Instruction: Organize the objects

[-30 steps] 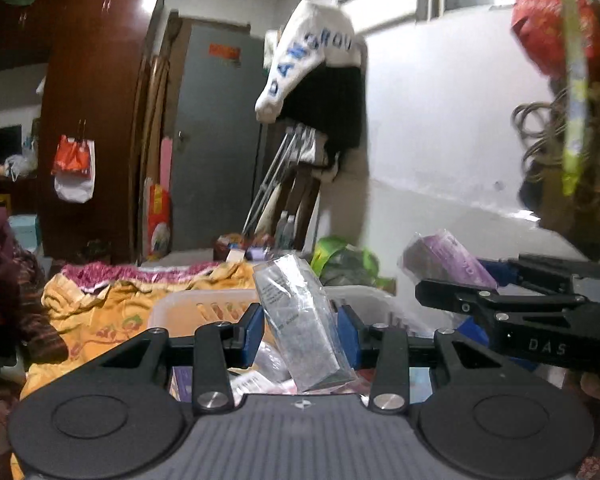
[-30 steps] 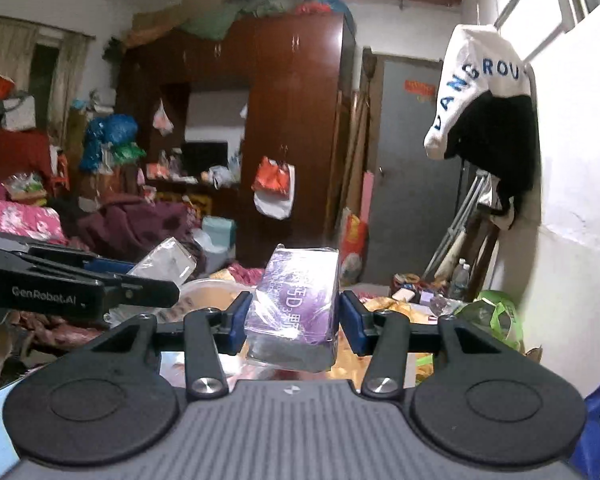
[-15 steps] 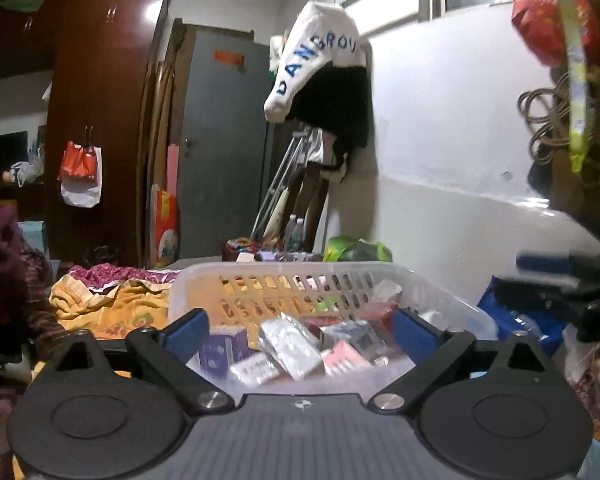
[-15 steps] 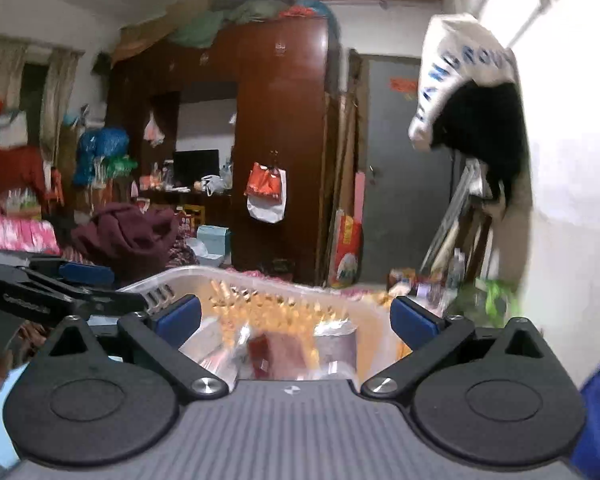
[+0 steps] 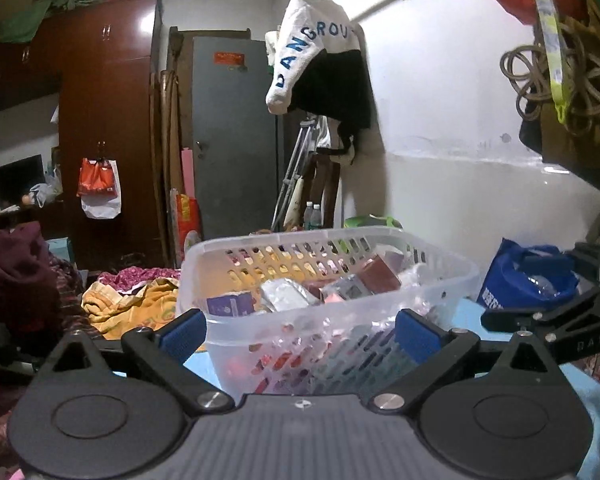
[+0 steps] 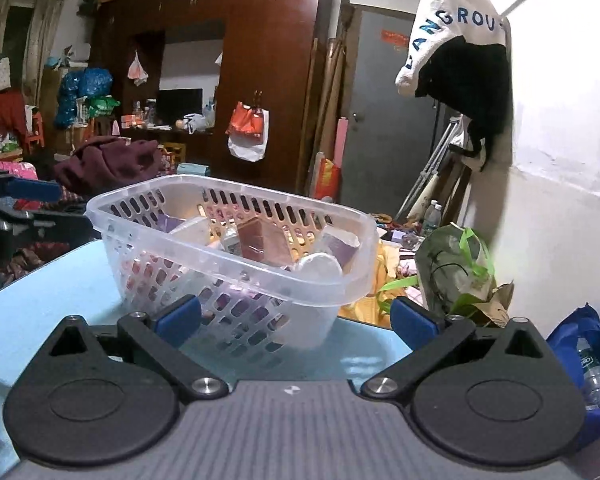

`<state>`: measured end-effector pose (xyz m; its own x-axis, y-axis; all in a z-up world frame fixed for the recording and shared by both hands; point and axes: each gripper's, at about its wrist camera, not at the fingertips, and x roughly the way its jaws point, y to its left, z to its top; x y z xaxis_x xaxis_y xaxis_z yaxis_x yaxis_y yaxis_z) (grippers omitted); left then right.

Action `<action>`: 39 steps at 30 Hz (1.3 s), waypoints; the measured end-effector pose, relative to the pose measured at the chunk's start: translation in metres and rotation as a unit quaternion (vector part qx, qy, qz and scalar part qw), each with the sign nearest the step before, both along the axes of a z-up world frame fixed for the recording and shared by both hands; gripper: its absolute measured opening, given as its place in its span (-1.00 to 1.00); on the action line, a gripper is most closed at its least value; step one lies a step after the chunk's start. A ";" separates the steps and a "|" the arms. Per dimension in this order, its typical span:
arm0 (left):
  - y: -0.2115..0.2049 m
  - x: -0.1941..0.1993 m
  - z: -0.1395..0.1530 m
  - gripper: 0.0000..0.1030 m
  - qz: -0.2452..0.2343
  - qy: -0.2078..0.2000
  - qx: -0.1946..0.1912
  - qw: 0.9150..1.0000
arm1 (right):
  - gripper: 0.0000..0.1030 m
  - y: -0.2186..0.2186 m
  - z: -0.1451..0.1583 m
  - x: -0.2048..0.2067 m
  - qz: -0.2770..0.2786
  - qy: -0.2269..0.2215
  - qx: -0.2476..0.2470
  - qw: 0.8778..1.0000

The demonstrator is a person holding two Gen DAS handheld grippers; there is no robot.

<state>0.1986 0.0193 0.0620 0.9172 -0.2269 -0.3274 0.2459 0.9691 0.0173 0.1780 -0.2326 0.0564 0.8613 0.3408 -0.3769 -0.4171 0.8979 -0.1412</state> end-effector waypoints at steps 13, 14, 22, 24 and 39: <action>-0.005 -0.002 -0.006 0.97 0.006 0.002 0.004 1.000 | 1.00 -0.007 -0.008 -0.007 -0.033 -0.008 0.005 0.999; -0.007 -0.002 -0.005 0.97 0.008 0.000 0.006 1.000 | 1.00 -0.009 -0.007 -0.006 -0.033 -0.005 0.011 0.999; -0.010 -0.001 -0.003 0.97 0.013 0.003 0.006 1.000 | 1.00 -0.025 -0.004 -0.005 -0.039 0.011 0.051 0.998; -0.011 0.000 -0.004 0.97 0.012 0.008 0.002 1.000 | 1.00 -0.027 -0.004 -0.005 -0.037 0.013 0.056 0.998; -0.020 -0.005 -0.007 0.97 0.006 0.012 0.010 1.000 | 1.00 -0.036 -0.001 -0.012 -0.035 0.012 0.069 0.997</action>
<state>0.1934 -0.0008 0.0548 0.9116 -0.2098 -0.3534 0.2356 0.9714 0.0310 0.1662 -0.2685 0.0557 0.8766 0.3296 -0.3507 -0.3540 0.9352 -0.0058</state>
